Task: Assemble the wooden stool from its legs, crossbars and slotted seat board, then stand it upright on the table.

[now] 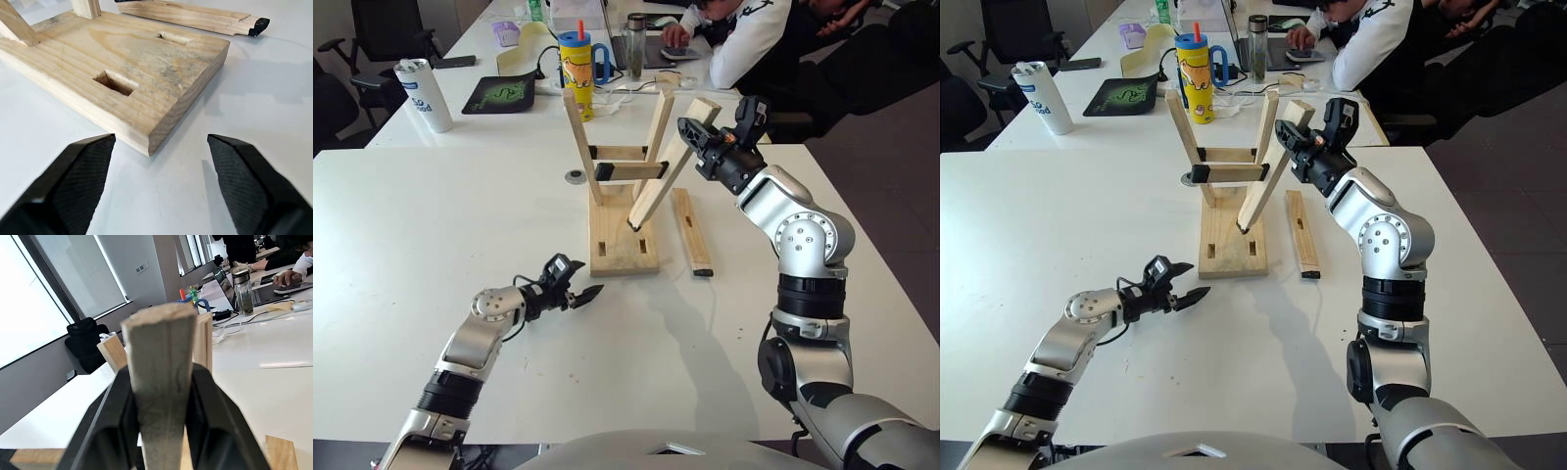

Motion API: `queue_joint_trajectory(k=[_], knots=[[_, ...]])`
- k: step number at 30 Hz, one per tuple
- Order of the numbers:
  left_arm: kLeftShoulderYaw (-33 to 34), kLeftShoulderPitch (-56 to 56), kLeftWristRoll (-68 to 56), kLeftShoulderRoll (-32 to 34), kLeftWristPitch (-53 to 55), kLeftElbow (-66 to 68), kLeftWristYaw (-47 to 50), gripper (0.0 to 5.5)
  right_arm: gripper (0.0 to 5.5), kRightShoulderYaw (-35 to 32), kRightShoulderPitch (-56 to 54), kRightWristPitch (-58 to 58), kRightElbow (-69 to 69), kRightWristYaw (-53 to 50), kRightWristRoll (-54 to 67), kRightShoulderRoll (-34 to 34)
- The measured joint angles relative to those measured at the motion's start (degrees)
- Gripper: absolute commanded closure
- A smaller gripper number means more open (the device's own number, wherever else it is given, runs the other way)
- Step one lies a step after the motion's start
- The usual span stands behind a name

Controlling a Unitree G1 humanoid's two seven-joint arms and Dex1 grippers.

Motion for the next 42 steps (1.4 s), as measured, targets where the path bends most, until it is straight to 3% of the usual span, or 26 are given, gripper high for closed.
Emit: queue_joint_trajectory(k=[12,17,23,30,37,42], knots=[[0.1,-0.3,-1.0,-3.9,0.4,-0.9,1.4,2.01,4.46,-0.6,2.1,2.6,-2.3,0.4,-2.6,-1.5],[7.3,-0.6,-2.6,-6.9,-2.3,-1.3,8.6,2.01,4.46,-5.1,4.7,6.9,-5.0,-2.3,1.6,0.3],[15.7,-0.3,-5.0,-10.1,-4.5,-1.5,17.5,2.01,4.46,-5.5,8.4,7.0,-8.5,-5.0,1.6,3.8],[20.6,1.3,-4.9,-13.4,-7.8,-1.5,26.4,2.01,4.46,0.7,11.6,1.3,-11.8,-8.5,-5.6,4.2],[21.4,3.9,-3.8,-15.1,-9.3,-1.9,31.0,2.01,4.45,3.4,12.2,-0.6,-12.5,-9.4,-8.2,3.7],[21.9,4.4,-3.2,-16.5,-9.7,-3.7,34.4,2.01,4.45,11.7,12.7,-9.2,-10.1,-6.6,-18.5,-2.0]])
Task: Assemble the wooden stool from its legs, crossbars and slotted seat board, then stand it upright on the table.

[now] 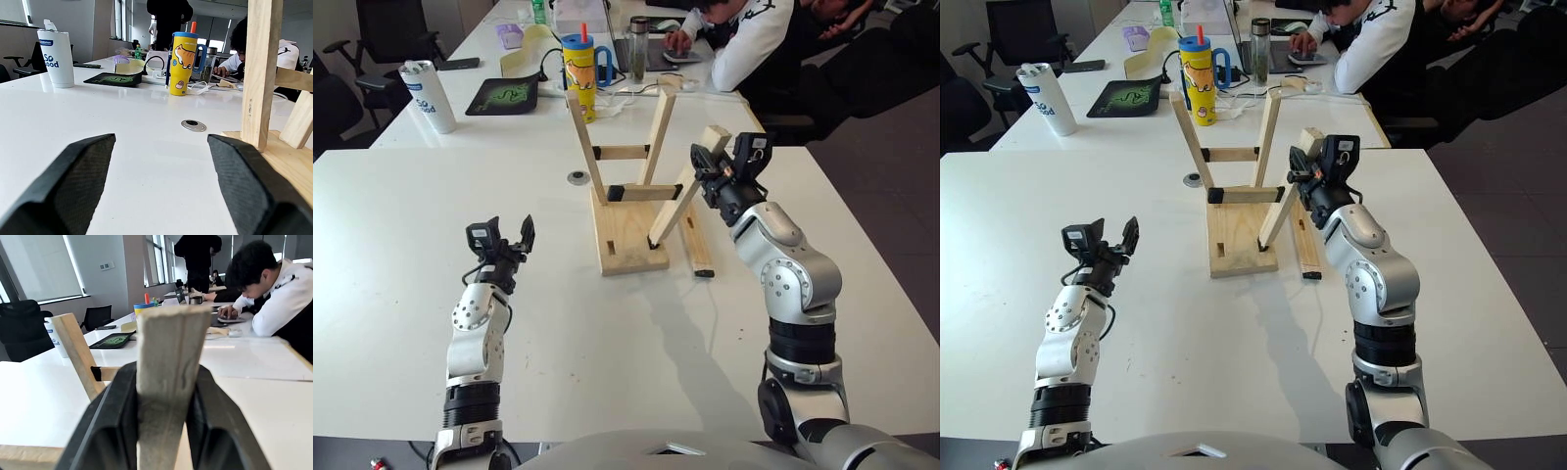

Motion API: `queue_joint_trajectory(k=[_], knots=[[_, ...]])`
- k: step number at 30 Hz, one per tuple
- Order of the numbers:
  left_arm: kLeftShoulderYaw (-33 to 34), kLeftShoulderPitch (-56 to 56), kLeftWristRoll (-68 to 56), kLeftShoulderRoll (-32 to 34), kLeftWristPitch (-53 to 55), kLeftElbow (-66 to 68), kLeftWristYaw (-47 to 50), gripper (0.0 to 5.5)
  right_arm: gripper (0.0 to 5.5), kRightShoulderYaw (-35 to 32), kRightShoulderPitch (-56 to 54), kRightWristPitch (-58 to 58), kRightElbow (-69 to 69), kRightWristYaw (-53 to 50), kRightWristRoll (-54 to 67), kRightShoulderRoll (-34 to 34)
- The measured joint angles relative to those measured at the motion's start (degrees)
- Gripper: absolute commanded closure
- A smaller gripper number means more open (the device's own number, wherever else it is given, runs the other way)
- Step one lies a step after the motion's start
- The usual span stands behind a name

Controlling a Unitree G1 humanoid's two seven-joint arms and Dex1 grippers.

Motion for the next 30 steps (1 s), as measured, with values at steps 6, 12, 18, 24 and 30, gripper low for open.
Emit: queue_joint_trajectory(k=[6,12,18,24,30], knots=[[-0.3,1.1,1.0,-0.7,0.0,0.1,1.4,2.01,4.45,-0.8,-0.6,-2.1,3.3,1.2,-1.7,1.3],[-0.1,1.1,1.0,-0.8,-0.4,0.1,2.1,2.01,4.45,-7.1,0.0,-4.8,7.5,2.3,1.3,3.9],[-0.1,1.2,1.1,-1.0,-0.5,0.0,2.7,2.01,4.45,-2.9,3.4,-11.7,7.5,7.1,-2.3,2.3],[-0.3,1.4,1.1,-1.1,-0.5,-0.2,2.8,2.01,3.66,-2.8,4.4,-9.3,9.0,6.2,-3.7,2.6],[-0.5,1.4,1.2,-0.8,-0.5,-0.3,2.8,2.01,3.66,-6.4,5.3,-11.5,7.4,5.5,-1.6,6.8]])
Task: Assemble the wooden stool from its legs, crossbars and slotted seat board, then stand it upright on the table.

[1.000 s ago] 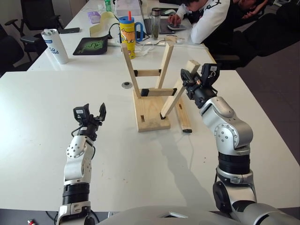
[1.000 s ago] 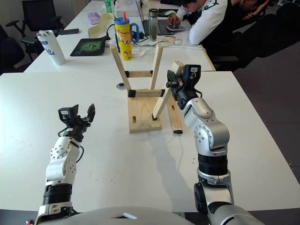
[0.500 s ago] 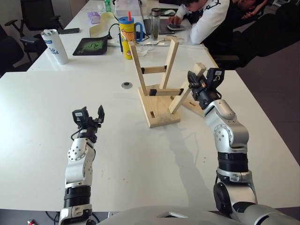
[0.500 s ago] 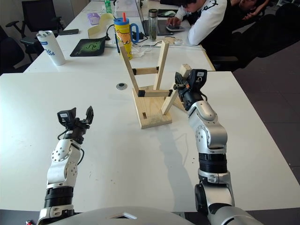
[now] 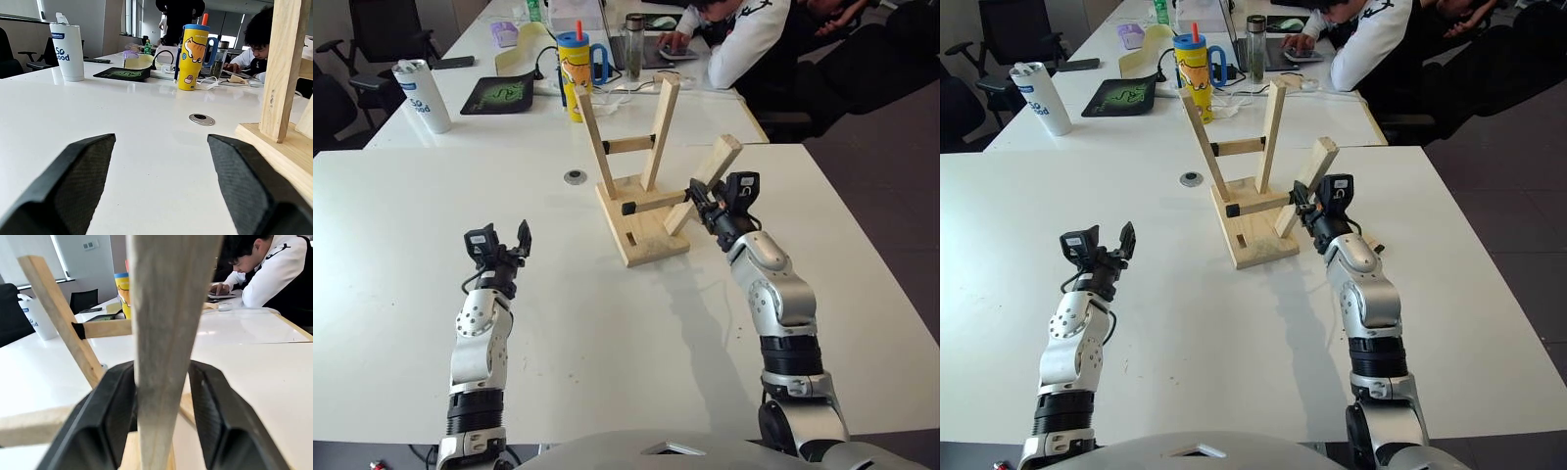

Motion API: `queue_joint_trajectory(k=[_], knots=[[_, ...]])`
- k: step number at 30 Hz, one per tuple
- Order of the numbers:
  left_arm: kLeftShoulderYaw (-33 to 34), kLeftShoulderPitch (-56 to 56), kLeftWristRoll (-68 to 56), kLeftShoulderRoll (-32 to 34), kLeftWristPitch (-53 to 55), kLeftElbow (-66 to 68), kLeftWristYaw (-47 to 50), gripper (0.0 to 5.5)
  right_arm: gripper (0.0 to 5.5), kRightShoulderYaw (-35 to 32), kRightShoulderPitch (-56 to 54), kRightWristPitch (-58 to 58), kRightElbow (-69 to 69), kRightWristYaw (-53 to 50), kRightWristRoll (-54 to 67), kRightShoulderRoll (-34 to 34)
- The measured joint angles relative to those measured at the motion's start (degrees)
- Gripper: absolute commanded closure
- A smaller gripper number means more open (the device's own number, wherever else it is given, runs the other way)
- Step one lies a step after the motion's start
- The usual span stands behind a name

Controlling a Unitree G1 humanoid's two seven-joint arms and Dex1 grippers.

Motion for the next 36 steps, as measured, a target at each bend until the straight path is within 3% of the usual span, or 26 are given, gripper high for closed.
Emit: queue_joint_trajectory(k=[10,14,17,21,27,33,36], knots=[[-0.1,0.1,0.0,0.0,0.0,0.0,0.0,2.01,3.66,-6.7,-11.4,-2.0,-3.0,-1.7,3.7,1.2],[-0.1,0.1,0.0,0.1,-0.1,0.0,0.0,2.01,3.66,-10.4,-19.8,-4.7,-1.5,-2.4,3.6,-2.4],[-0.1,0.2,0.0,0.1,-0.2,0.0,0.0,2.01,3.66,-12.7,-24.8,-6.0,7.1,-1.1,2.4,-7.8],[-0.2,0.2,0.5,0.0,-0.6,0.0,0.0,2.01,3.37,-10.4,-23.8,-3.2,22.9,8.8,0.4,-14.3],[-0.4,0.2,1.0,0.0,-1.3,0.1,0.0,2.01,2.4,2.9,-19.3,-0.2,43.3,32.3,-8.5,-23.7],[-0.3,0.1,1.1,0.0,-1.6,0.4,0.0,2.01,1.4,6.9,-19.0,-4.7,55.3,38.4,-13.4,-24.4],[-0.4,0.0,1.1,0.1,-1.7,0.5,-0.2,2.01,1.4,7.4,-19.9,-7.7,59.2,39.3,-15.2,-24.4]])
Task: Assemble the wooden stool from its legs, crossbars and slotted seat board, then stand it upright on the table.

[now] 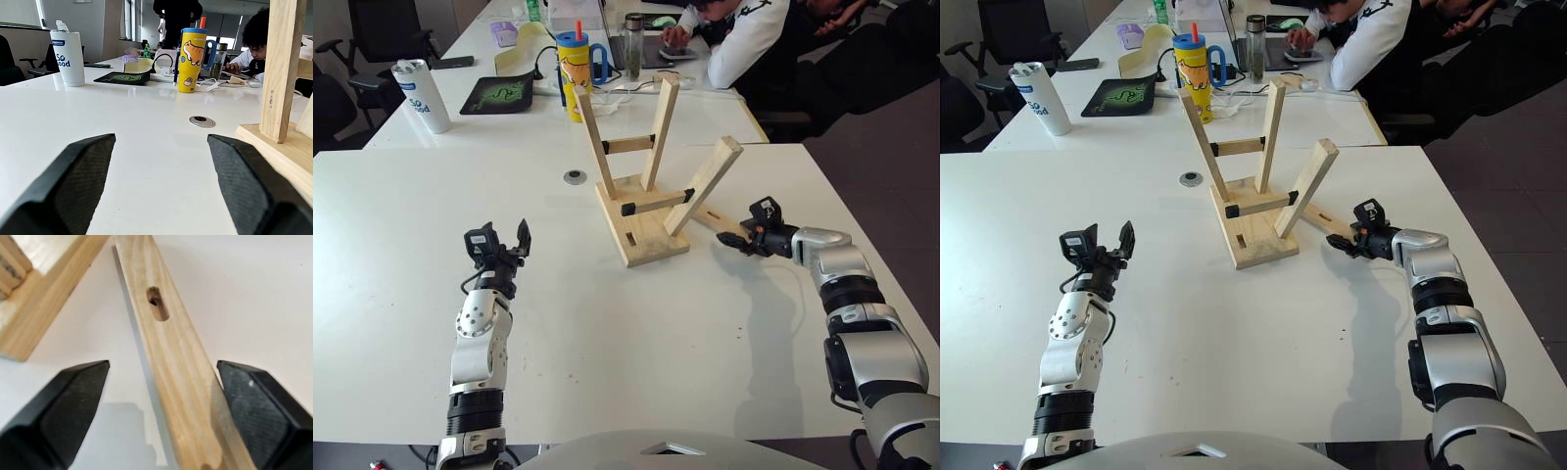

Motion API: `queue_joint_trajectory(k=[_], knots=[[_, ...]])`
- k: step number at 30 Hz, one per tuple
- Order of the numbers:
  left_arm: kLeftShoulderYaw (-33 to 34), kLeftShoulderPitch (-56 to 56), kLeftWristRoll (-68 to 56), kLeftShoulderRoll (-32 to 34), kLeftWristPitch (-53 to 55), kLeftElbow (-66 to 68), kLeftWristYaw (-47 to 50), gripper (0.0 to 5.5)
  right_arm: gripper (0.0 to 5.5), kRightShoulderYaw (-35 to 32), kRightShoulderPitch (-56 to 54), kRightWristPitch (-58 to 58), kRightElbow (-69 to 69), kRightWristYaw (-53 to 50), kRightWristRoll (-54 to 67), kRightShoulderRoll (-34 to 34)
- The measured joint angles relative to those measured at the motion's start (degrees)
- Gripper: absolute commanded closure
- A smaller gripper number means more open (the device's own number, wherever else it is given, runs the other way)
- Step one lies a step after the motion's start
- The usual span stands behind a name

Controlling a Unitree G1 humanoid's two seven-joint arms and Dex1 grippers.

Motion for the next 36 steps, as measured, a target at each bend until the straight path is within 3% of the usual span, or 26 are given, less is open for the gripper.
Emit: queue_joint_trajectory(k=[6,19,26,36], knots=[[-0.1,-0.1,0.0,0.0,0.0,0.1,-0.1,2.01,1.4,0.0,-3.5,-3.9,8.5,-0.9,-2.6,0.4],[-0.4,-1.0,0.2,0.1,0.0,1.1,-0.5,2.01,3.39,-2.6,-4.2,1.0,8.4,4.0,-0.5,2.0],[-0.3,-2.3,0.1,0.2,-0.1,1.3,-0.7,2.01,3.41,-9.5,-4.7,-3.2,8.1,-2.6,2.9,2.7],[0.3,-6.7,-0.7,1.3,1.9,-3.0,-0.9,2.01,3.41,-21.1,-16.2,-13.0,2.6,-6.7,12.6,2.3]])
